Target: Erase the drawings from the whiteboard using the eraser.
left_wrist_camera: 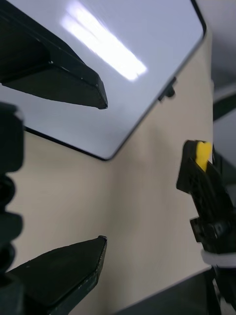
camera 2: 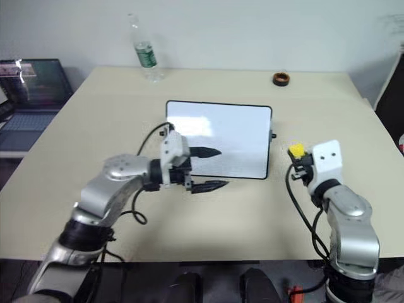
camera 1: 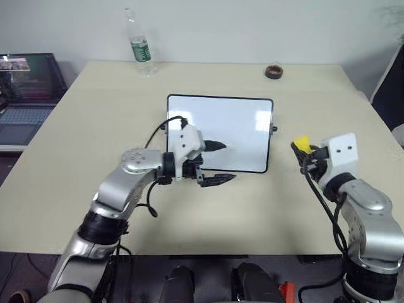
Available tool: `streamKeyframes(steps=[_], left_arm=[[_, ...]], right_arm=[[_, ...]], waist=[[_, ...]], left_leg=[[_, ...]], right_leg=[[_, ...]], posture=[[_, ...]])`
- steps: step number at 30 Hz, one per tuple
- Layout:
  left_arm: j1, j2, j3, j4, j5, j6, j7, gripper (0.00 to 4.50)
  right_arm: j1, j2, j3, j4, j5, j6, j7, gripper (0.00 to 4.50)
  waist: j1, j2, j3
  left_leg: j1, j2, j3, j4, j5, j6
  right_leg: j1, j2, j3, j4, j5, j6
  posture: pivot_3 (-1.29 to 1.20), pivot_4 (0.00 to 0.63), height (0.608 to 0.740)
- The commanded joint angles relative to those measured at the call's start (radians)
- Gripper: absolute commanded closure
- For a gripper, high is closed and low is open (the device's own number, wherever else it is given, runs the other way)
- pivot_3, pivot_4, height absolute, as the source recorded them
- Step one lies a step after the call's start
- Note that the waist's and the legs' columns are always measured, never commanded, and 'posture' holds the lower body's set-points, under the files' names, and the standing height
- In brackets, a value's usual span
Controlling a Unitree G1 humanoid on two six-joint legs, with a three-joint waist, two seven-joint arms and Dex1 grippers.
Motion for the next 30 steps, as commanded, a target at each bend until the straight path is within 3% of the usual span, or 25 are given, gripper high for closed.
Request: streamKeyframes(steps=[1, 6, 12, 22, 26, 30], left_arm=[[-0.065, -0.044, -0.035, 0.092, 0.03, -0.077, -0.065, 0.0], [-0.169, -0.154, -0.099, 0.253, 0.095, -0.195, -0.127, 0.0], [-0.19, -0.211, -0.103, 0.3, 0.134, -0.243, -0.139, 0.0], [-0.072, -0.166, -0.013, 0.19, 0.116, -0.181, -0.044, 0.0], [0.037, -0.137, 0.082, 0.075, 0.099, -0.12, 0.064, 0.0], [0.184, -0.156, 0.237, -0.07, 0.102, -0.077, 0.288, 0.0]], right_arm=[[-0.012, 0.043, -0.033, 0.018, 0.02, 0.028, -0.081, 3.52], [-0.093, 0.081, -0.086, 0.235, 0.049, -0.041, -0.167, 3.52], [-0.167, 0.033, -0.094, 0.461, 0.077, -0.153, -0.201, 3.52], [-0.194, -0.009, -0.124, 0.493, 0.197, -0.183, -0.185, 0.13], [-0.191, -0.037, -0.125, 0.415, 0.233, -0.261, -0.167, 0.01], [-0.153, -0.046, -0.123, 0.308, 0.291, -0.266, -0.139, 0.01]], waist=[[-0.008, 0.0, 0.0], [-0.001, 0.0, 0.0], [-0.001, 0.001, 0.001], [-0.004, 0.001, 0.001], [-0.005, 0.002, 0.001], [-0.004, 0.002, 0.001]], left_leg=[[0.0, 0.0, 0.0, 0.0, 0.0, 0.0], [-0.001, -0.003, 0.0, 0.001, 0.0, 0.0], [-0.002, -0.002, 0.002, 0.0, 0.0, 0.001], [-0.002, -0.002, 0.001, 0.0, 0.0, 0.001], [-0.002, -0.002, 0.001, 0.0, 0.0, 0.001], [-0.002, 0.0, 0.0, 0.0, 0.0, 0.001]], right_leg=[[0.0, 0.0, 0.0, 0.0, 0.0, 0.0], [0.0, 0.001, 0.0, 0.0, 0.0, 0.0], [-0.001, 0.0, 0.002, -0.001, -0.001, 0.001], [-0.001, 0.0, 0.003, 0.0, -0.001, 0.001], [-0.001, 0.0, 0.003, 0.0, -0.001, 0.001], [0.0, -0.002, 0.003, 0.0, -0.001, 0.001]], posture=[[0.0, 0.15, 0.74], [0.0, 0.15, 0.74], [0.0, 0.15, 0.74], [0.0, 0.15, 0.74], [0.0, 0.15, 0.74], [0.0, 0.15, 0.74]])
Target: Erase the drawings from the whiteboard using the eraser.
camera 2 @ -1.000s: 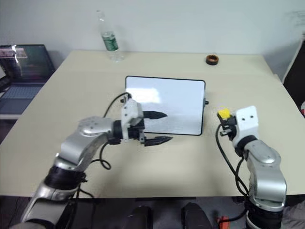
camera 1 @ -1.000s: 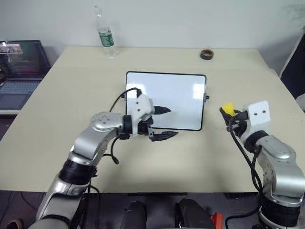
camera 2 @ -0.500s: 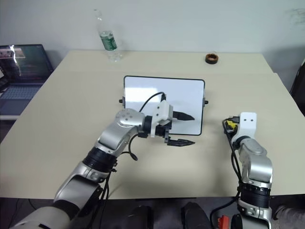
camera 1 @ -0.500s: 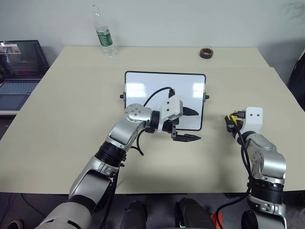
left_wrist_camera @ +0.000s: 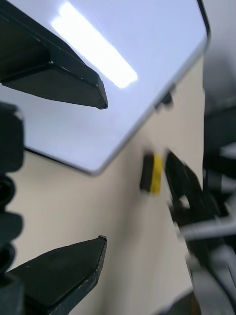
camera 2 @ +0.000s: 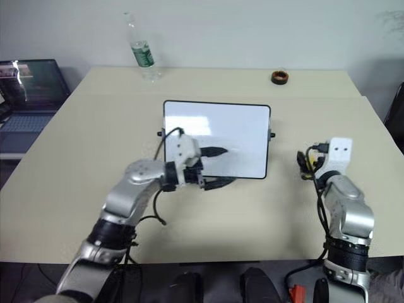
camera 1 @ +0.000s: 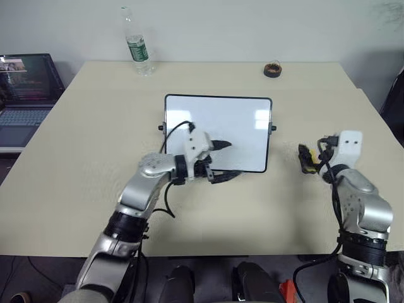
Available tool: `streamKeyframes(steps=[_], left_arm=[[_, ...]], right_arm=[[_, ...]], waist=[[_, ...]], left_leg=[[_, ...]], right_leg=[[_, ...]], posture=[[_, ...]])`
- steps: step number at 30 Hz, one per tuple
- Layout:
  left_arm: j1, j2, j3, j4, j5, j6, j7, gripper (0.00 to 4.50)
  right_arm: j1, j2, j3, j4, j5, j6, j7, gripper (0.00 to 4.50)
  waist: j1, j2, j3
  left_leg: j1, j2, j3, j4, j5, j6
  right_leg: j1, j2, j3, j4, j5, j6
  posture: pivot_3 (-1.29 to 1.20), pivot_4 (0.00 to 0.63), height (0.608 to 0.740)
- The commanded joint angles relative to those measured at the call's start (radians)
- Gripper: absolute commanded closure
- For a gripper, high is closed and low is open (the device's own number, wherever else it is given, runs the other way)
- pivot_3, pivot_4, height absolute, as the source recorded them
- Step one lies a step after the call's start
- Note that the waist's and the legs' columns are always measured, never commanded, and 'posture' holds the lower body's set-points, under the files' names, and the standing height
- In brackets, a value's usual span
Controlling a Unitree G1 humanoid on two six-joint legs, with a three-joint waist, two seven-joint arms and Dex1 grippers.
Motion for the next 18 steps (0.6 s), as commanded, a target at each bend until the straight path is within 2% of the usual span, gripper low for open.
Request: streamKeyframes(steps=[1, 3, 5, 7, 11, 14, 18], left_arm=[[0.085, -0.029, 0.136, -0.149, -0.006, 0.035, 0.203, 0.0], [0.184, -0.03, 0.212, -0.212, 0.005, 0.039, 0.288, 0.0], [0.301, -0.049, 0.297, -0.253, 0.062, 0.001, 0.42, 0.0], [0.351, -0.08, 0.311, -0.274, 0.113, -0.019, 0.522, 0.0], [0.421, -0.115, 0.317, -0.302, 0.175, -0.053, 0.627, 0.0], [0.468, -0.117, 0.328, -0.305, 0.184, -0.069, 0.652, 0.0], [0.508, -0.135, 0.317, -0.297, 0.216, -0.092, 0.705, 0.0]], right_arm=[[0.035, -0.017, -0.007, -0.116, 0.053, -0.04, 0.025, 0.01], [0.089, 0.01, 0.021, -0.168, 0.027, -0.099, -0.011, 0.01], [0.181, 0.073, 0.049, -0.191, -0.02, -0.265, -0.06, 0.01], [0.235, 0.107, 0.037, -0.158, -0.025, -0.399, -0.068, 0.01], [0.414, 0.154, 0.025, -0.176, 0.034, -0.548, -0.011, 0.01], [0.527, 0.187, 0.037, -0.198, 0.048, -0.592, -0.016, 0.01], [0.638, 0.175, 0.058, -0.227, 0.053, -0.606, 0.009, 0.01]], waist=[[0.003, 0.0, 0.0], [0.007, 0.0, 0.0], [0.007, 0.0, -0.001], [0.01, 0.0, -0.001], [0.032, 0.0, -0.001], [0.032, 0.0, -0.002], [0.026, 0.0, -0.002]], left_leg=[[0.0, 0.0, 0.0, 0.0, 0.0, 0.0], [0.0, 0.0, -0.001, 0.0, 0.0, 0.0], [0.0, 0.001, -0.001, 0.0, 0.0, 0.0], [0.001, 0.001, -0.001, 0.0, 0.0, 0.0], [0.002, 0.0, -0.002, 0.002, 0.0, 0.0], [0.004, 0.0, -0.003, 0.002, 0.0, 0.0], [0.005, 0.001, -0.002, 0.002, 0.0, 0.0]], right_leg=[[0.0, 0.0, 0.0, 0.0, 0.0, 0.0], [0.001, 0.0, -0.001, 0.0, 0.0, 0.0], [0.001, -0.001, 0.0, -0.001, 0.0, 0.0], [0.001, -0.001, 0.0, -0.001, 0.0, 0.0], [0.004, -0.002, -0.002, -0.001, 0.0, 0.001], [0.007, -0.002, -0.003, -0.001, 0.0, 0.002], [0.007, -0.002, -0.002, -0.001, 0.0, 0.001]], posture=[[0.0, 0.15, 0.74], [0.0, 0.15, 0.74], [0.0, 0.15, 0.74], [0.0, 0.15, 0.74], [0.0, 0.15, 0.74], [0.0, 0.15, 0.74], [0.0, 0.15, 0.74]])
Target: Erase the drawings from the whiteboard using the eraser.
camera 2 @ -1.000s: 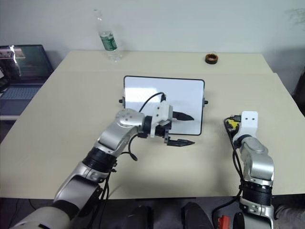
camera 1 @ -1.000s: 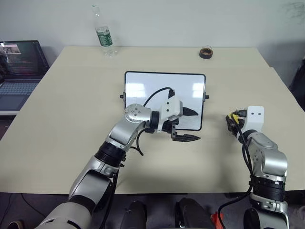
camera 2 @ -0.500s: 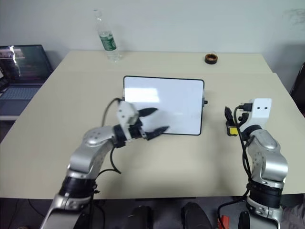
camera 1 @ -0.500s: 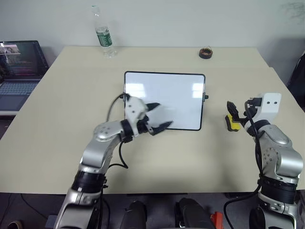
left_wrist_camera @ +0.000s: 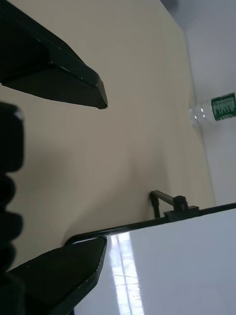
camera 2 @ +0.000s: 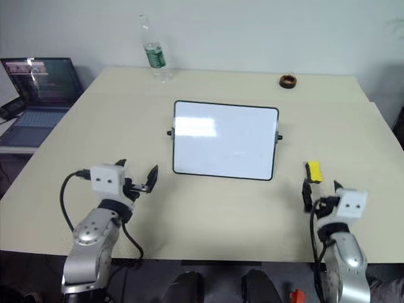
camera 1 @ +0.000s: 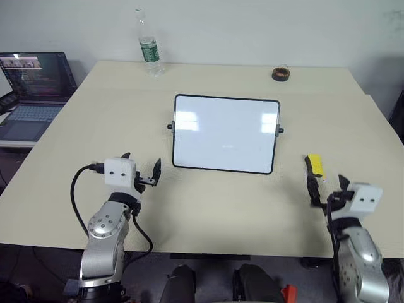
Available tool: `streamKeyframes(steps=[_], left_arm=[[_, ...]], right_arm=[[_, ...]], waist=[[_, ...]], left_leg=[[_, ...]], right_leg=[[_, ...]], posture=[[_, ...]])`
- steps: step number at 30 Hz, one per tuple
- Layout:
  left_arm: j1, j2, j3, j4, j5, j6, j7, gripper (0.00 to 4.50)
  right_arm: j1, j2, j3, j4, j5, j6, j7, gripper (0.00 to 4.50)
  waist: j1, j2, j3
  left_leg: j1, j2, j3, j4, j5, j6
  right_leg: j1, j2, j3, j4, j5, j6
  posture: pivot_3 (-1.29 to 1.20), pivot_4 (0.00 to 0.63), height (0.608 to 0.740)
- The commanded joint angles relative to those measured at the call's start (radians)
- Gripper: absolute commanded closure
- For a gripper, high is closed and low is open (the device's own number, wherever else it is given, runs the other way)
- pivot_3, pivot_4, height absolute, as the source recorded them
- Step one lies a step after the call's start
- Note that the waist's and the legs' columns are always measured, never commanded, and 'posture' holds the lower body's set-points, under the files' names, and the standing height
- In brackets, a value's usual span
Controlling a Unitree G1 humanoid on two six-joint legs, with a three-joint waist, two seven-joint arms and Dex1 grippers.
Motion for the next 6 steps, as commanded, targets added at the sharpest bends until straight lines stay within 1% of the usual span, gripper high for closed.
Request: streamKeyframes(steps=[1, 6], left_arm=[[0.02, -0.018, 0.003, -0.042, 0.022, -0.032, 0.045, 0.0], [0.029, -0.03, 0.0, -0.054, 0.031, -0.028, 0.081, 0.0]], right_arm=[[0.04, -0.019, 0.015, -0.078, 0.021, -0.028, 0.019, 0.01], [0.003, -0.062, 0.013, -0.067, 0.041, 0.007, 0.017, 0.01]], waist=[[-0.004, 0.001, 0.0], [-0.006, 0.001, 0.0]], left_leg=[[0.0, 0.0, 0.0, 0.0, 0.0, 0.0], [0.002, 0.0, 0.001, 0.0, 0.0, 0.0]], right_leg=[[0.0, 0.0, 0.0, 0.0, 0.0, 0.0], [0.001, 0.002, 0.001, 0.0, -0.001, 0.003]], posture=[[0.0, 0.15, 0.74], [0.0, 0.15, 0.74]])
